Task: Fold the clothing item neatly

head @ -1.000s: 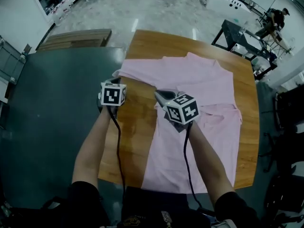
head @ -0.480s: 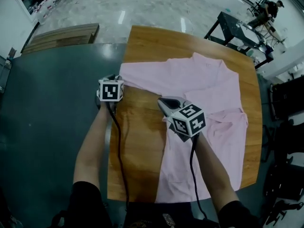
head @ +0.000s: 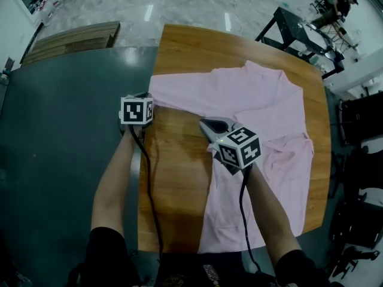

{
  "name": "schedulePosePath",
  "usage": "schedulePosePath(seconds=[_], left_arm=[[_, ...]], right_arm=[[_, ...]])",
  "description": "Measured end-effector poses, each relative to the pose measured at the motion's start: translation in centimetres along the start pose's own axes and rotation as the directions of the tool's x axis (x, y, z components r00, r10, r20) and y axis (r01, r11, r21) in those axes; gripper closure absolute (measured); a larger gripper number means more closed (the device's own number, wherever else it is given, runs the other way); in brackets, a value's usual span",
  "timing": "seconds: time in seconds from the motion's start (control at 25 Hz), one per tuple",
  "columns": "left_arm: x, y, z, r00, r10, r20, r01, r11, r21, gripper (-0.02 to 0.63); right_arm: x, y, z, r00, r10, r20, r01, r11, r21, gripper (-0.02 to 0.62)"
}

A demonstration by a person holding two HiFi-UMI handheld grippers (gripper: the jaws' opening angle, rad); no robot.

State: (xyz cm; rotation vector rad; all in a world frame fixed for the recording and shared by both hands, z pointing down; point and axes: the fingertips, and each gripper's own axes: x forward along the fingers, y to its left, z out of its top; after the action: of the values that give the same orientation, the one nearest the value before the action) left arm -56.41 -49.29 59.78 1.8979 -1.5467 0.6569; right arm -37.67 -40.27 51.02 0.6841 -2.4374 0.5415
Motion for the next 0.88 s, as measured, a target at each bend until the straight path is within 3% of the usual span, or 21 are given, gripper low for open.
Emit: schedulePosePath(seconds=[0.16, 0.44, 0.88], left_arm=[[-2.6, -0.2, 2.4, 0.994, 0.037, 0.102, -0.04, 0.999, 0.026, 0.586], [-6.8, -4.5, 7.2, 0.963, 0.05, 0.265, -0.099, 0.979, 0.177, 0.586], [-10.1, -17.3, 10.5, 0.946, 0.009, 0.324, -0.093, 0.965, 0.246, 0.587]], right_arm=[[0.2, 0.9, 0.3, 1.0, 0.017, 0.002, -0.017, 1.0, -0.007, 0.592], [-1.3, 1.8, -0.1, 0.999, 0.022, 0.034, -0.021, 1.0, -0.016, 0.592], [-9.9, -1.1, -2.6, 0.992, 0.007, 0.129, -0.009, 1.0, 0.013, 0.592]])
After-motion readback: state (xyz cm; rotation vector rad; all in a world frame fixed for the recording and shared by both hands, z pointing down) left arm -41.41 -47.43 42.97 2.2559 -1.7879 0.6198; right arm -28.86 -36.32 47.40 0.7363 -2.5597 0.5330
